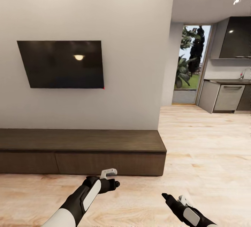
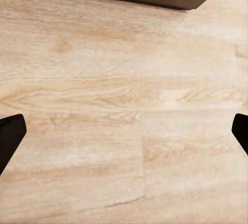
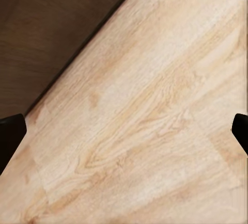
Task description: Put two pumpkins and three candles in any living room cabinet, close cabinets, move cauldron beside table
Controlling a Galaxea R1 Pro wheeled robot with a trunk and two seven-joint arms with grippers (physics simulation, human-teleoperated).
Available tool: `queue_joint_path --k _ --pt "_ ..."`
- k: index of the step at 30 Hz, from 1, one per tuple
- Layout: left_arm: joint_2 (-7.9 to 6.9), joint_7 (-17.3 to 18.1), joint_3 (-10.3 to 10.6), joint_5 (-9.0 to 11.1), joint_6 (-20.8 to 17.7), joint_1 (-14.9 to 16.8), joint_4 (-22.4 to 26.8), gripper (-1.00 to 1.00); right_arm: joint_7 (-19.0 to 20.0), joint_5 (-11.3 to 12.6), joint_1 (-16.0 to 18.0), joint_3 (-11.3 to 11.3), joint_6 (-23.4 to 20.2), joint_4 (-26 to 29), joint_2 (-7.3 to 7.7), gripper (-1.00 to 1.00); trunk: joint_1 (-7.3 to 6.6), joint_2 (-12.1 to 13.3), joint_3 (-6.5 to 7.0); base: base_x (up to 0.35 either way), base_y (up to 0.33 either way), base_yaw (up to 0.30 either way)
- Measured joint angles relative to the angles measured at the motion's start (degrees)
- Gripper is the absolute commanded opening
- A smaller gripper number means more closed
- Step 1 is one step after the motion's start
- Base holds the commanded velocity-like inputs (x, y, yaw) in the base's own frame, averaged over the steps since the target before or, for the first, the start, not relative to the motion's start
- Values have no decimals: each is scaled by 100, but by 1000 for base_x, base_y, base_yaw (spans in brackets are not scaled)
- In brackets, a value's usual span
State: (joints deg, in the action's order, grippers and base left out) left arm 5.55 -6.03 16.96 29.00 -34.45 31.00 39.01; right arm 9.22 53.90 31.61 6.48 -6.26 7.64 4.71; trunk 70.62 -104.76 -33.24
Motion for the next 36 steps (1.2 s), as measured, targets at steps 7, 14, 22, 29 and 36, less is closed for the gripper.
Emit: queue_joint_path --k 7,14,22,29,36 --pt "2 0 -6 5 0 0 0 100 4 -1 0 0 0 0 0 100 0 0 -65 0 0 -93" --pt "1 0 -9 15 -1 0 1 100 5 -8 0 0 8 -1 0 100 -1 0 -120 22 1 -38" --pt "-3 -1 -13 13 -2 0 1 100 4 -6 0 0 11 0 0 100 -2 -1 -129 204 100 -2" --pt "-165 5 -107 58 3 0 39 100 -6 165 1 -7 7 29 0 100 0 0 -129 48 23 0" --pt "-585 70 -899 878 -2 -2 50 100 1060 1443 0 -6 -506 80 233 100 0 0 -129 3 1 0"
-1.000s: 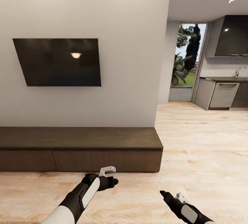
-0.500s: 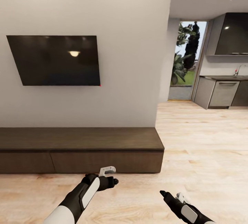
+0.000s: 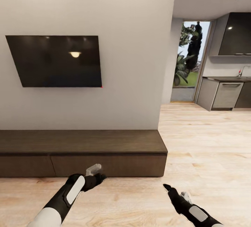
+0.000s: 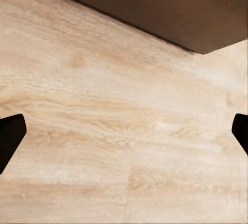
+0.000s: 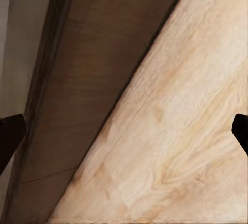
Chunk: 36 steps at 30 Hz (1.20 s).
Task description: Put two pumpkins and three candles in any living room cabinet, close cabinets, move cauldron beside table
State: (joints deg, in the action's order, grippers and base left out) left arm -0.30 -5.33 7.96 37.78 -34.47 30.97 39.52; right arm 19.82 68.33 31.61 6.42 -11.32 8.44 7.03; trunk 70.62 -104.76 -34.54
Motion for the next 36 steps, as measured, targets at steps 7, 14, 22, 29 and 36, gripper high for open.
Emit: queue_joint_path --k 7,14,22,29,36 --pt "-644 801 -147 1265 -7 -19 -59 100 919 762 -1 -14 -770 1 77 100 0 0 0 0 0 0" --pt "-878 1129 -155 2102 -11 -25 -280 100 1121 1116 -1 -16 -787 12 70 100 0 0 0 0 0 0" --pt "-1021 1151 -168 2873 -7 -33 -476 100 1298 1254 -1 -19 -653 20 42 100 0 0 0 0 0 0" --pt "-1186 1313 -127 3177 -90 -34 -471 100 1869 1325 -1 -19 -545 7 39 100 0 0 0 16 0 0" --pt "-1614 3021 391 2977 -1666 -35 -128 100 1864 1361 -1 -13 -528 -45 55 100 0 0 0 2 0 0"
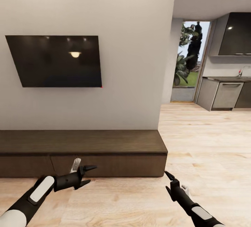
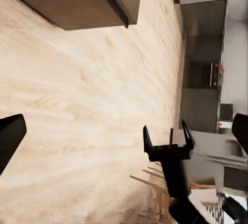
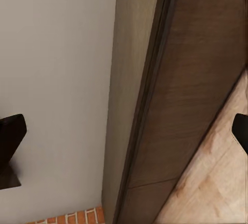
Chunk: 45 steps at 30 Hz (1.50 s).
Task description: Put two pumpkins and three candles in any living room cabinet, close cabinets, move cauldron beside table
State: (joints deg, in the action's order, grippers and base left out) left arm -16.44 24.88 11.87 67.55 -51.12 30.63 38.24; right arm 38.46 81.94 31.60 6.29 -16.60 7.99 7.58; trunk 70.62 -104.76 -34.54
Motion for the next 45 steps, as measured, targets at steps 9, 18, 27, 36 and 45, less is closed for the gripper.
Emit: queue_joint_path --k 9,18,27,36,45 --pt "-77 1412 1324 42 -607 -171 1742 100 -373 -2 0 7 -16 47 28 100 0 0 0 0 0 0" --pt "-212 2819 1995 373 -606 -388 1975 100 -325 -5 0 64 -61 66 32 100 -1 0 0 59 0 0" --pt "-687 3506 1887 488 -600 -511 1968 100 -79 -24 0 89 -41 76 30 100 0 0 0 62 0 0" --pt "-721 3600 1846 507 -594 -512 1928 100 -105 -15 0 25 98 76 -7 100 -1 0 0 157 0 0" --pt "-725 3600 1843 505 -593 -512 1927 100 281 50 0 4 614 76 -15 100 -1 0 0 161 0 0"
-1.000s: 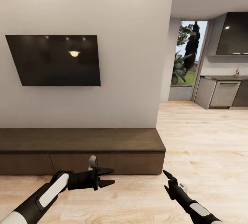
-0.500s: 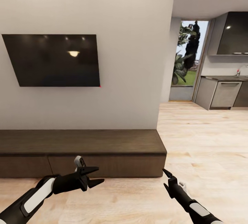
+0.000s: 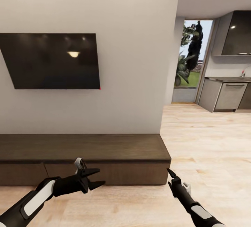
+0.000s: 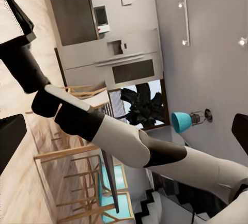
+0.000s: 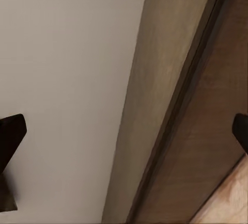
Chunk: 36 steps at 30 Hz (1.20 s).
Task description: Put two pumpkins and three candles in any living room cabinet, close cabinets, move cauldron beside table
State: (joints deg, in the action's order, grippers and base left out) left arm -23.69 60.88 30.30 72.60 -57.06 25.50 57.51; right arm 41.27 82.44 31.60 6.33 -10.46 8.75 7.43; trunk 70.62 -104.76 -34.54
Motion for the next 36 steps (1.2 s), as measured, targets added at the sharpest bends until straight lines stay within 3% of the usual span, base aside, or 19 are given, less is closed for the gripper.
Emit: queue_joint_path --k 7,21,31,36 --pt "7 -2 -3 0 0 0 0 100 547 55 0 -4 -19 -8 39 100 0 0 0 180 0 0" --pt "-14 1 -14 -7 0 0 53 100 560 330 0 1 17 -56 36 100 1 0 0 76 0 0" --pt "-22 7 -22 0 0 0 25 100 564 358 0 4 21 -61 42 100 1 0 0 1 0 0" --pt "-19 2 -130 0 1 0 19 100 581 361 0 4 21 -61 44 100 110 -199 -89 0 0 0"
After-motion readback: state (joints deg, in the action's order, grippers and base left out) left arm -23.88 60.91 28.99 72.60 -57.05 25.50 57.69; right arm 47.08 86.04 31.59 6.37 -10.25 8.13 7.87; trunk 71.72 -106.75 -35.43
